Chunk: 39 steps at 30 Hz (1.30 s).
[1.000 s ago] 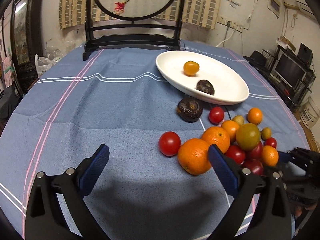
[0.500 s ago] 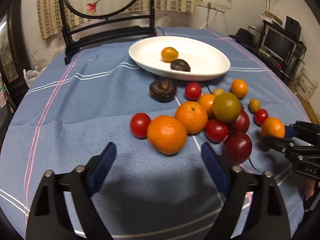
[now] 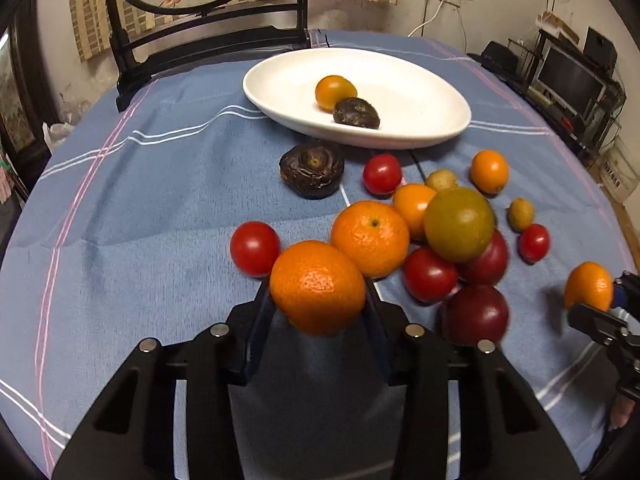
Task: Organize fruits
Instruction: 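Drop a mandarin on the plate with the left tool while the right tool drops another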
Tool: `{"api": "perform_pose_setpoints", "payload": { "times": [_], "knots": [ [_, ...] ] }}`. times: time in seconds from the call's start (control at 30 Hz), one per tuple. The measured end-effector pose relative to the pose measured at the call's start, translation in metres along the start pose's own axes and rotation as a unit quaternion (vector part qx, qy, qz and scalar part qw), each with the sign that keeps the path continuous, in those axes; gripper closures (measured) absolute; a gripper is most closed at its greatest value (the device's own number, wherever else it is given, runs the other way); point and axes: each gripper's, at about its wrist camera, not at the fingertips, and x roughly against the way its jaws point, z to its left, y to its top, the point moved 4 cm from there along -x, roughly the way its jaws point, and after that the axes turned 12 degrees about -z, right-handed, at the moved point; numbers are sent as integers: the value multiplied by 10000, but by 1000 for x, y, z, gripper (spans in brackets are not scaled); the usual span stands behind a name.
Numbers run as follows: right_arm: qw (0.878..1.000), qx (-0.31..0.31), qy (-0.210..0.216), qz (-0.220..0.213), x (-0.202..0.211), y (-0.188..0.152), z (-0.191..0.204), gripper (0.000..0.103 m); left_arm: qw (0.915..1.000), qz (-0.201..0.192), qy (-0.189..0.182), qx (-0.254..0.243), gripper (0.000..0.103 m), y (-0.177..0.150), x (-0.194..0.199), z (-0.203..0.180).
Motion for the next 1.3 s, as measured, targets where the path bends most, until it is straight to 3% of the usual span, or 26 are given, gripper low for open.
{"api": "perform_pose_setpoints", "payload": {
  "times": [0.13, 0.3, 0.5, 0.6, 0.77, 1.0, 1.03, 1.07, 1.17, 1.3],
  "knots": [
    [10000, 50, 7, -84, 3, 7, 3, 64, 9995, -258, -148, -146, 61, 8, 23, -6],
    [9980, 368, 81, -500, 11, 49, 17, 64, 9964, -735, -324, -266, 61, 45, 43, -12],
    [9932, 676, 0, -947, -15, 110, 30, 64, 9947, -1013, -89, -131, 61, 102, 17, -11],
    [9938, 657, -271, -854, -50, 125, 21, 64, 9964, -833, 152, -18, 61, 121, -22, -4],
    [9978, 325, -440, -366, -107, 123, -2, 64, 9983, -490, 222, 224, 61, 121, -66, 8],
    [9991, 143, -222, -337, -129, 117, -5, 63, 9989, -414, 137, 158, 60, 115, -94, 7],
    [9992, 75, -212, -324, -131, 117, -6, 59, 9987, -457, 157, 153, 60, 115, -93, 5],
    [9994, -16, -185, -294, -132, 116, -9, 52, 9985, -486, 184, 154, 57, 114, -92, 5],
    [9994, -135, -153, -291, -125, 114, -10, 51, 9970, -690, 276, 223, 32, 117, -78, 7],
    [9988, -40, -181, -445, -109, 113, -9, 49, 9953, -876, 239, 342, 29, 116, -58, 12]
  ]
}}
